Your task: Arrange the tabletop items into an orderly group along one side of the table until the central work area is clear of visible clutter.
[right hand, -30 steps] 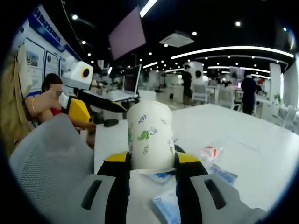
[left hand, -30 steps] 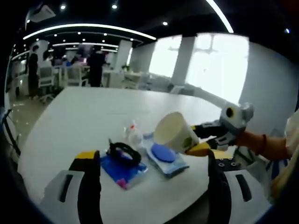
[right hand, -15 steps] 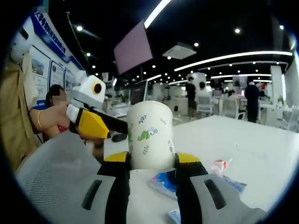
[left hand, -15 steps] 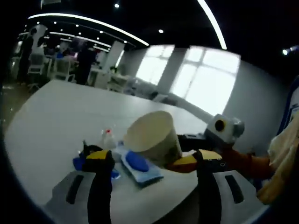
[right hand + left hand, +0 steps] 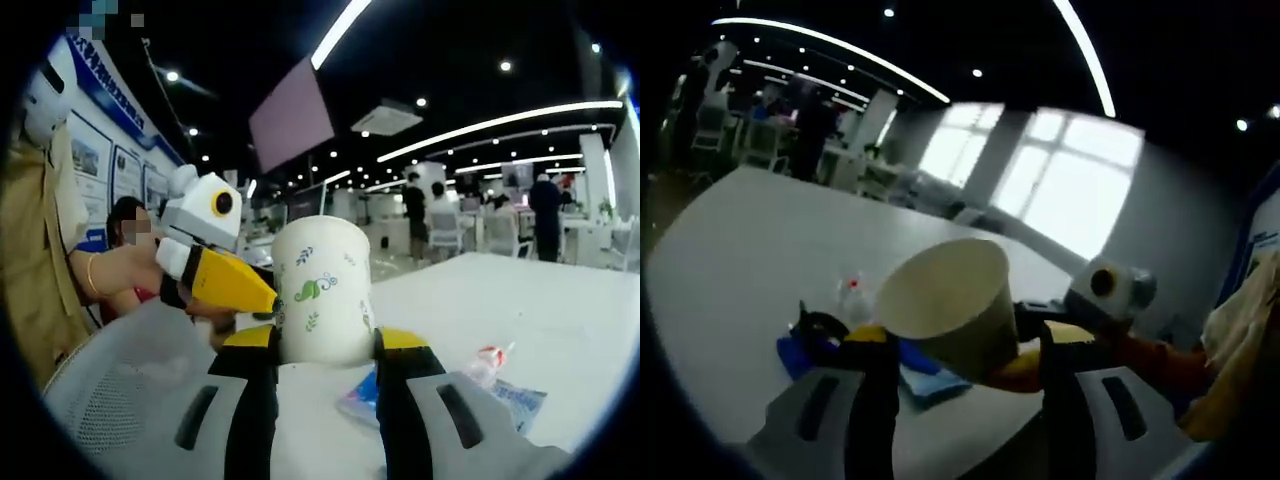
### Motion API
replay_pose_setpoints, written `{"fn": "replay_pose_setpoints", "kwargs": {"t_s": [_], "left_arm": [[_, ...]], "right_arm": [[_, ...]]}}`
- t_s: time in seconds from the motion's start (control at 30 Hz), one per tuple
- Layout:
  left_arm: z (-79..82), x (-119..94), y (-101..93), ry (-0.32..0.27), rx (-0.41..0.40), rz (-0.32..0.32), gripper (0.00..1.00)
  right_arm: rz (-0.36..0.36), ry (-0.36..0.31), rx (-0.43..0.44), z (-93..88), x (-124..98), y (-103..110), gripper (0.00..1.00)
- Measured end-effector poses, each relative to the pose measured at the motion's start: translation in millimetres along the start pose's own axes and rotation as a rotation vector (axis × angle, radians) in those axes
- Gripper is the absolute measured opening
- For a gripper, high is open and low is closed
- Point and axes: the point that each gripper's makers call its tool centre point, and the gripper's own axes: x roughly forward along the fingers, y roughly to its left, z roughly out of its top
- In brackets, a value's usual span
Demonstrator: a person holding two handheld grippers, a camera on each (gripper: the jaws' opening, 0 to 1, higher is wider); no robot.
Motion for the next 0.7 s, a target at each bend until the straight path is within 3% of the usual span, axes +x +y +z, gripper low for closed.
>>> {"fn": "replay_pose_setpoints", "kwargs": {"t_s": [0.17,0.7], "left_arm": [[4.9,-2.9,2.2,-0.024,-0.004,0.007,0.43],[8.5,-1.8,0.8,-0.046,0.005,-0.008,0.39]], "right_arm": [[0.009,0.000,-0.022,1.6,-0.7,3.9,0.37],[-0.003,-0.002,-0.059,4.5,-0.7,1.9,0.38]]}}
